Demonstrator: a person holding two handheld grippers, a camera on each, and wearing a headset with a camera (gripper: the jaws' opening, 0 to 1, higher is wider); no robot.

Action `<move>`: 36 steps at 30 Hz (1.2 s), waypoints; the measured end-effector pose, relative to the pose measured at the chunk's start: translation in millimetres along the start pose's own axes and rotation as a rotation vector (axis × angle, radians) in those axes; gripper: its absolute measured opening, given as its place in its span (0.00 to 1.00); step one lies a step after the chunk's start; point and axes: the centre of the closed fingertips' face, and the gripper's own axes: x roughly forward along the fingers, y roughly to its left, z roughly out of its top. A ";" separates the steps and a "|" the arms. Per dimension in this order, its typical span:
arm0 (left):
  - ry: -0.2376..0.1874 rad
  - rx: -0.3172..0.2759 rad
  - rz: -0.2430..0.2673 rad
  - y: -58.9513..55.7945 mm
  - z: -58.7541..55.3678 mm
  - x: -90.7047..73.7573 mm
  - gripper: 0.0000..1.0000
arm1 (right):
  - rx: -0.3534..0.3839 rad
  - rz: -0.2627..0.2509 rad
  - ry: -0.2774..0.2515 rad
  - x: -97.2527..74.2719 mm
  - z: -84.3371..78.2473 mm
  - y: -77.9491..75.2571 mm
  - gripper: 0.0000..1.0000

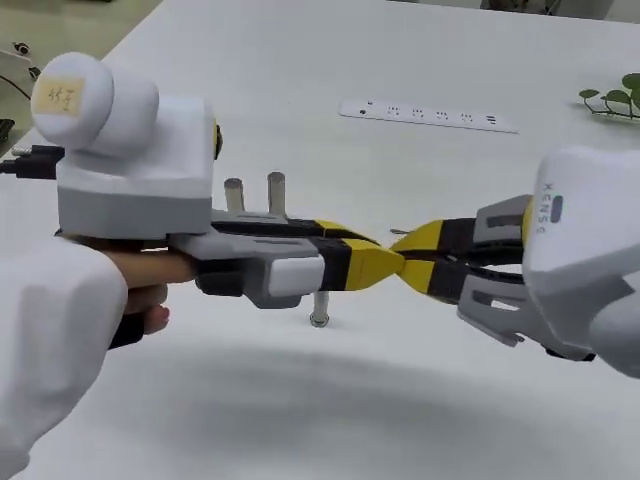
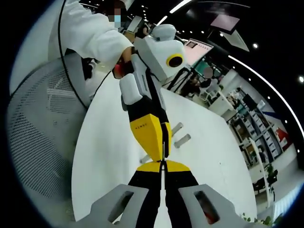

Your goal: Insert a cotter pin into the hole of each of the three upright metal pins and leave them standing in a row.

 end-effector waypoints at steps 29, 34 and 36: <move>0.019 -0.072 0.021 3.6 -4.8 -1.1 0.01 | -0.027 0.007 -0.002 -0.1 1.4 5.0 0.00; 0.025 -0.038 0.019 2.8 -4.2 -3.5 0.01 | -0.023 0.003 -0.013 -0.2 3.2 5.4 0.00; 0.024 -0.038 0.023 2.2 -2.9 -4.3 0.00 | -0.026 -0.002 -0.016 -0.7 4.4 4.8 0.00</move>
